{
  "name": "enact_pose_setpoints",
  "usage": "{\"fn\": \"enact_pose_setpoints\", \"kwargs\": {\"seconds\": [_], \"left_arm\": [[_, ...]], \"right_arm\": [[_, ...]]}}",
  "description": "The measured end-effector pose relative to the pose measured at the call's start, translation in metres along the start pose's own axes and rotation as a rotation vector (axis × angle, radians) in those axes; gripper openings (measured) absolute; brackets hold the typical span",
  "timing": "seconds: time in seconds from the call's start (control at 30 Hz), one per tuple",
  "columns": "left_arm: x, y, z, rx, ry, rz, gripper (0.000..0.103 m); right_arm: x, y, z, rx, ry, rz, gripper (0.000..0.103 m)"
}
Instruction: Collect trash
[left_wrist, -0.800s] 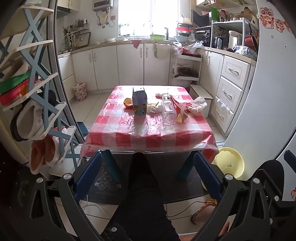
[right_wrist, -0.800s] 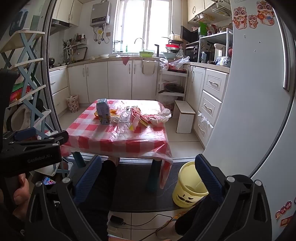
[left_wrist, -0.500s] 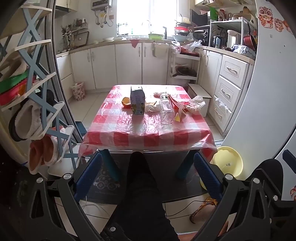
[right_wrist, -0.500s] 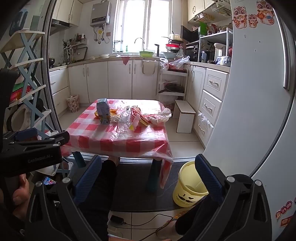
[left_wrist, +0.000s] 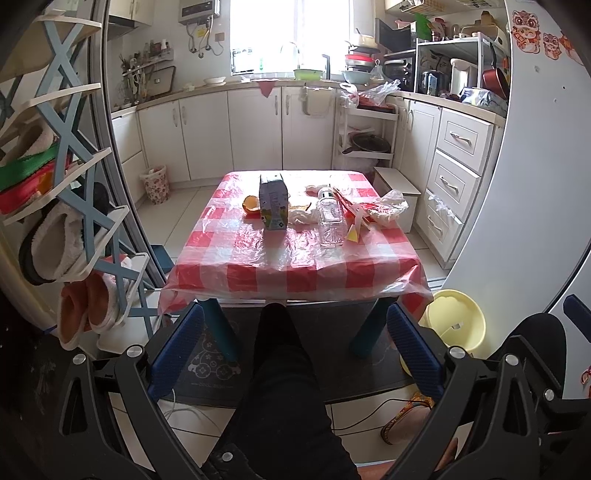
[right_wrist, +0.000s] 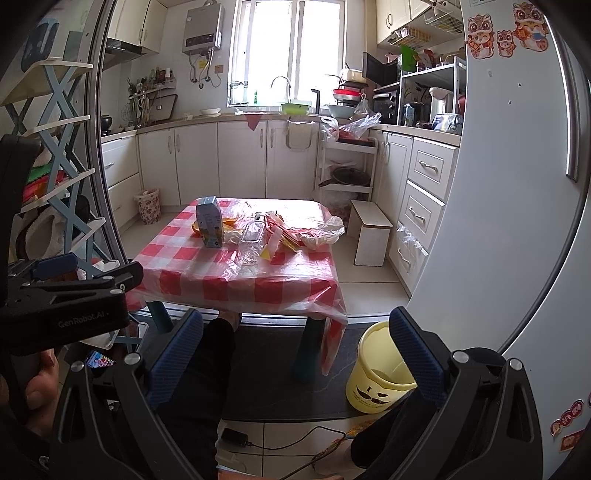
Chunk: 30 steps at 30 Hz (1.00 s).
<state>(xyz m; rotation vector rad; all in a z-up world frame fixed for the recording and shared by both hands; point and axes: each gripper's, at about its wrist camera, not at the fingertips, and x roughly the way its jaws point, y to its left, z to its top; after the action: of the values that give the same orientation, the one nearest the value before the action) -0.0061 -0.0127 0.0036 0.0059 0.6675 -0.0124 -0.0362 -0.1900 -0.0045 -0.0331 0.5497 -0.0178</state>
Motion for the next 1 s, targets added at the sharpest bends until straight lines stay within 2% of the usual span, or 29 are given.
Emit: {"fn": "enact_pose_setpoints", "kwargs": {"seconds": [1.0], "left_arm": [[-0.010, 0.007, 0.001, 0.016, -0.026, 0.012, 0.095]], "right_arm": [[-0.004, 0.004, -0.002, -0.014, -0.012, 0.012, 0.097]]}}
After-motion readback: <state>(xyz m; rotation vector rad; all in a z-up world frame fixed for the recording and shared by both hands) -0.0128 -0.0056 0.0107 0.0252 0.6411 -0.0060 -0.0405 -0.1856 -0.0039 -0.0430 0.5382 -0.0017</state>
